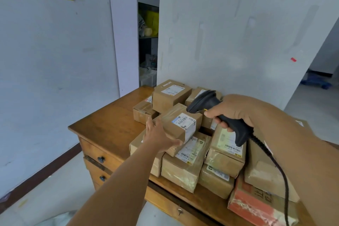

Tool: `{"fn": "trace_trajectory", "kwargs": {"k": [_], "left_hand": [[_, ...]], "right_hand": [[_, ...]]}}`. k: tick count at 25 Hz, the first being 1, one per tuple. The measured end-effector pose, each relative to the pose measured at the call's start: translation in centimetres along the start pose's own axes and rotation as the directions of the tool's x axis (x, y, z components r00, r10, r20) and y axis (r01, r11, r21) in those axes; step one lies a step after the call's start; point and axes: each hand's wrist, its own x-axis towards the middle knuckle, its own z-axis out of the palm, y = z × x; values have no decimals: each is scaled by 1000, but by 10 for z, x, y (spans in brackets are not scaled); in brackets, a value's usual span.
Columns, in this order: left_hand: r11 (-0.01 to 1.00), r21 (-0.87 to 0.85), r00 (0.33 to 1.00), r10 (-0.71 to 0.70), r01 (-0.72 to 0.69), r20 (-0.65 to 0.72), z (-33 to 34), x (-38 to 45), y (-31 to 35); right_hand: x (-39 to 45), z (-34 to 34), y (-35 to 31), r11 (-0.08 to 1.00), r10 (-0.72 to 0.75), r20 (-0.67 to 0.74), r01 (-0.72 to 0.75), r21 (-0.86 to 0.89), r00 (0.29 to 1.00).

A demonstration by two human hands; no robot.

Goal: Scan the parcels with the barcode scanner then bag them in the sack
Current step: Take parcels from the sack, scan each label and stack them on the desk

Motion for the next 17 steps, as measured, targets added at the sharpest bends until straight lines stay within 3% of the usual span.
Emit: {"fn": "trace_trajectory", "kwargs": {"k": [9,13,17], "left_hand": [[999,32,999,-3,5,-52,7,3,-1],[999,13,997,-31,32,-71,7,-2,1],[960,-233,986,-164,153,-28,6,-3,1]], "right_hand": [[9,-18,-10,995,-31,103,40,-88,994],[22,6,4,992,-19,-12,21,126,1000],[52,77,40,954,45,-202,18,299,978]]}}
